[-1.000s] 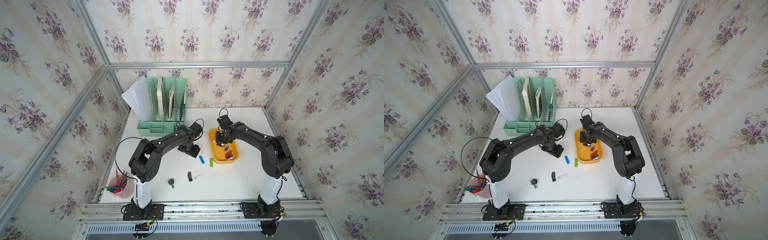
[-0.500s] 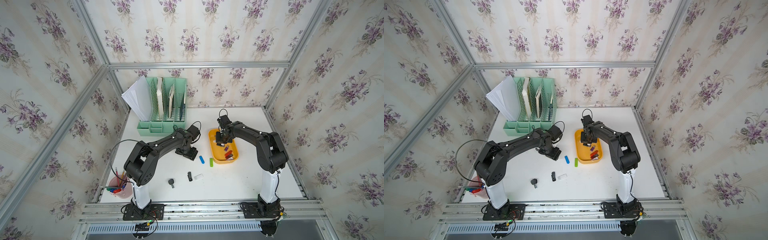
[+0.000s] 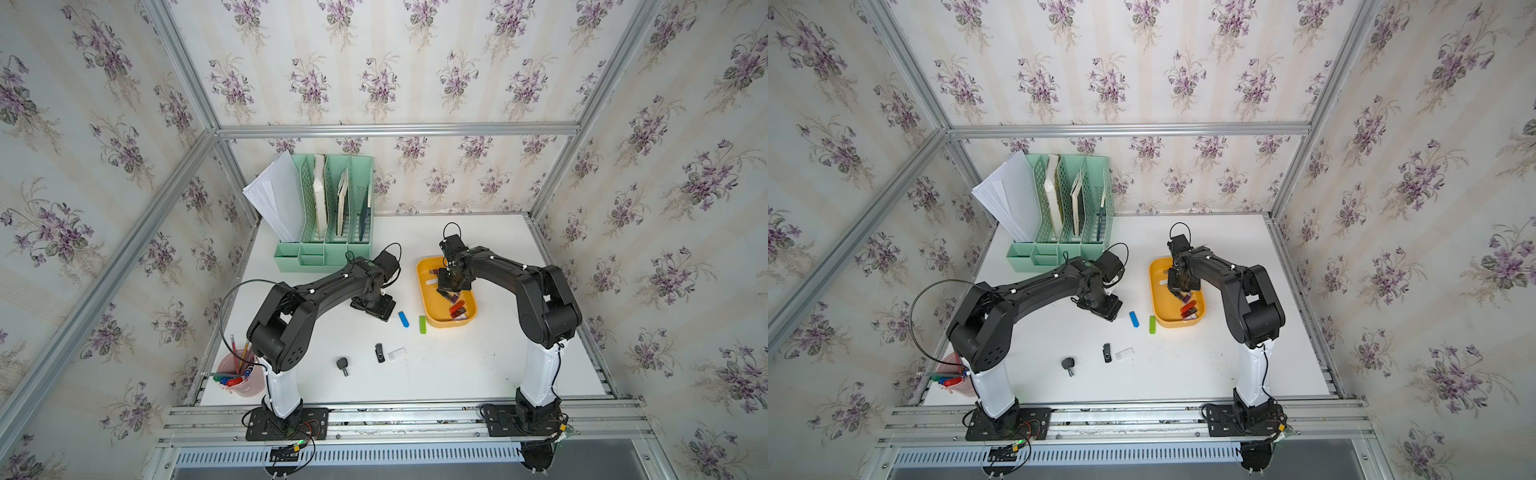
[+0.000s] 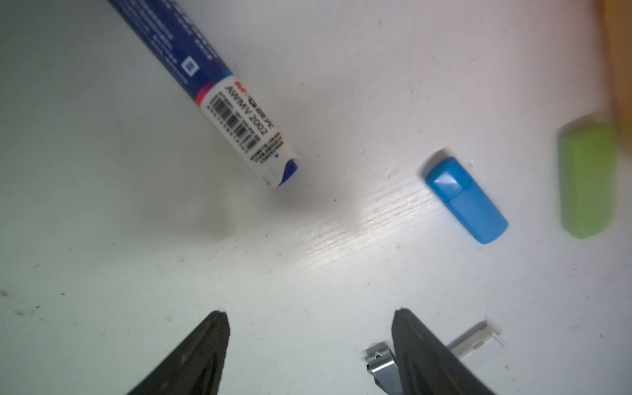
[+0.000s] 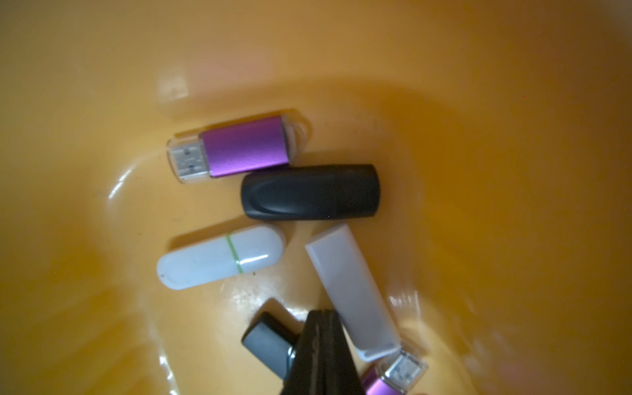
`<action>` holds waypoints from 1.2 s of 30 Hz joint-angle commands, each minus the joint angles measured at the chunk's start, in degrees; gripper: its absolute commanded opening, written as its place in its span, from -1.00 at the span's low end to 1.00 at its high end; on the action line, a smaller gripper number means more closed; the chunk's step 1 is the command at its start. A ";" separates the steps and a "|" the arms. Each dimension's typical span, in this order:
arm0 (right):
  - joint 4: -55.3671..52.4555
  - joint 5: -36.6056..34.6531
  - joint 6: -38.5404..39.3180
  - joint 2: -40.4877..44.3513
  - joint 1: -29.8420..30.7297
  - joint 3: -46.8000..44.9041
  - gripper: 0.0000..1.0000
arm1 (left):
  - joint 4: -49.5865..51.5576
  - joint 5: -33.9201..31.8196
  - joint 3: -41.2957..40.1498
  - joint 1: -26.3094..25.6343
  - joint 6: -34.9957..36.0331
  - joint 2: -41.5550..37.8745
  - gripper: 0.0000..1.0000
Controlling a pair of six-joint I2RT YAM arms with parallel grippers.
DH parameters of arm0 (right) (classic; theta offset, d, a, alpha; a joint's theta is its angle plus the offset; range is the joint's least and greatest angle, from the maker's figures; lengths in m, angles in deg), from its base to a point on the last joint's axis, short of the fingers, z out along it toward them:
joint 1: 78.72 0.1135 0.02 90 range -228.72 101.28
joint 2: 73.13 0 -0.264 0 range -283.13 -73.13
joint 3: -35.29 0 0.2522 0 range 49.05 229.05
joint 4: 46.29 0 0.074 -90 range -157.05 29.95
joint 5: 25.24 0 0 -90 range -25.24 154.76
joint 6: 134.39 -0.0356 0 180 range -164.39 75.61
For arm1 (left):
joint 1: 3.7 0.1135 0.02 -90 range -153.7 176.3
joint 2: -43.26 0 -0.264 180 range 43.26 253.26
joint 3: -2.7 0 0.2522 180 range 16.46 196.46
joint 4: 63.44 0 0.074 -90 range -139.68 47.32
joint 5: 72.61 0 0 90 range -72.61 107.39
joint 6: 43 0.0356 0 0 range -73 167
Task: Put the usb flash drive into the storage box
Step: Adjust the USB flash at the storage box, then adjust the USB flash at the center of the board.
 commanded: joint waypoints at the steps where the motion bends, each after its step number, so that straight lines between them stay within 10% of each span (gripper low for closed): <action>1: 0.18 -0.86 0.28 0.88 -0.60 -0.25 -1.00 | 0.06 0.42 -0.29 0.00 -0.38 -0.57 0.59; 36: -6.27 0.31 -2.53 24.93 2.45 -10.87 -0.72 | -4.17 2.45 2.37 -5.76 -22.65 5.32 0.88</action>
